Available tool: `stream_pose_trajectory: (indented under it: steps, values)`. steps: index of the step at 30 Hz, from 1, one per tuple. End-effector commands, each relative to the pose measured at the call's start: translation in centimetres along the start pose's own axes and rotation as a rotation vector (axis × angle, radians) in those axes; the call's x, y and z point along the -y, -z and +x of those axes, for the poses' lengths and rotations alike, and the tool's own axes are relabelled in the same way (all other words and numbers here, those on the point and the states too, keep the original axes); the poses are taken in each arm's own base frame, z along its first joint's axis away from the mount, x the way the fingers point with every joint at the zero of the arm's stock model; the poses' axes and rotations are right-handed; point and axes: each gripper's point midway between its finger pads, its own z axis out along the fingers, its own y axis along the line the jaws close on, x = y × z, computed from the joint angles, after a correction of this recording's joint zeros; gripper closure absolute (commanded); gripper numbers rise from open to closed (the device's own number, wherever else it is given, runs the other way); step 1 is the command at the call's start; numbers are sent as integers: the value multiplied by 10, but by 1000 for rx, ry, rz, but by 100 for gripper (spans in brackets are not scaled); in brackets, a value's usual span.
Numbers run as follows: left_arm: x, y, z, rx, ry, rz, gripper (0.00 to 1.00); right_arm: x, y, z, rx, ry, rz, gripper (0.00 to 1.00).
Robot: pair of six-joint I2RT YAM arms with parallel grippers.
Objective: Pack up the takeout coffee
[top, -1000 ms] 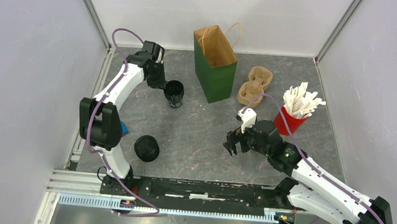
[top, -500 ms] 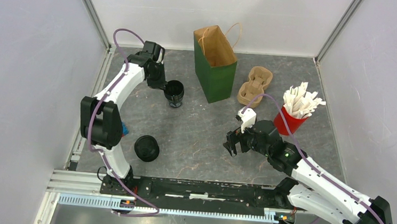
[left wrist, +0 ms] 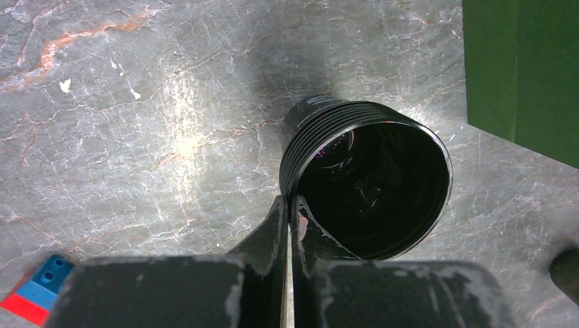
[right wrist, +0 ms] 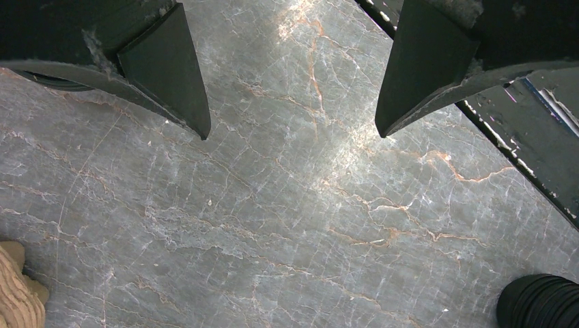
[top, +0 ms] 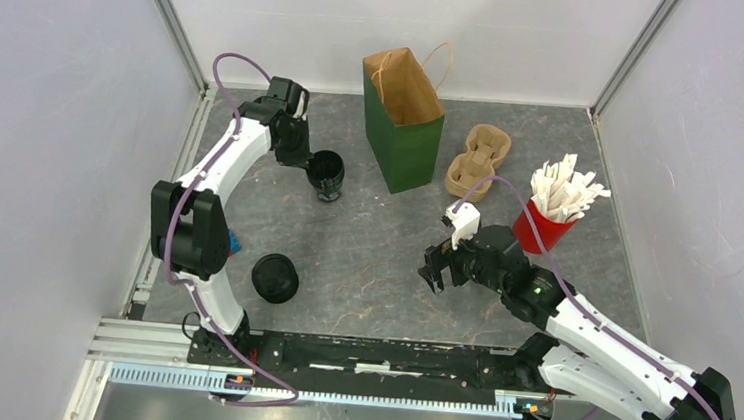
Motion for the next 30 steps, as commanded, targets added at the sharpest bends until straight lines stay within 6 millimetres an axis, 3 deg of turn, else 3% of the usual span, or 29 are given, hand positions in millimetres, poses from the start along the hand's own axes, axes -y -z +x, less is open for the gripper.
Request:
stream_pose_trajectory:
  steps: [1, 13, 17, 20, 28, 30]
  values:
    - [2, 17, -25, 81, -7, 2, 98, 2, -2, -9, 37, 7, 10, 2]
    - [1, 22, -31, 104, 29, -10, 98, 2, -2, -7, 32, 8, 10, 2]
    - [2, 20, -29, 93, 19, -2, 86, 3, -2, -7, 32, 8, 11, 2]
    - [1, 17, -26, 76, 12, -8, 98, 3, -1, -8, 35, 7, 11, 2]
    - [1, 18, -26, 73, 11, -10, 98, 2, 1, -9, 39, 7, 10, 2]
    - [0, 19, -26, 69, 7, -17, 90, 2, 0, -8, 37, 7, 10, 2]
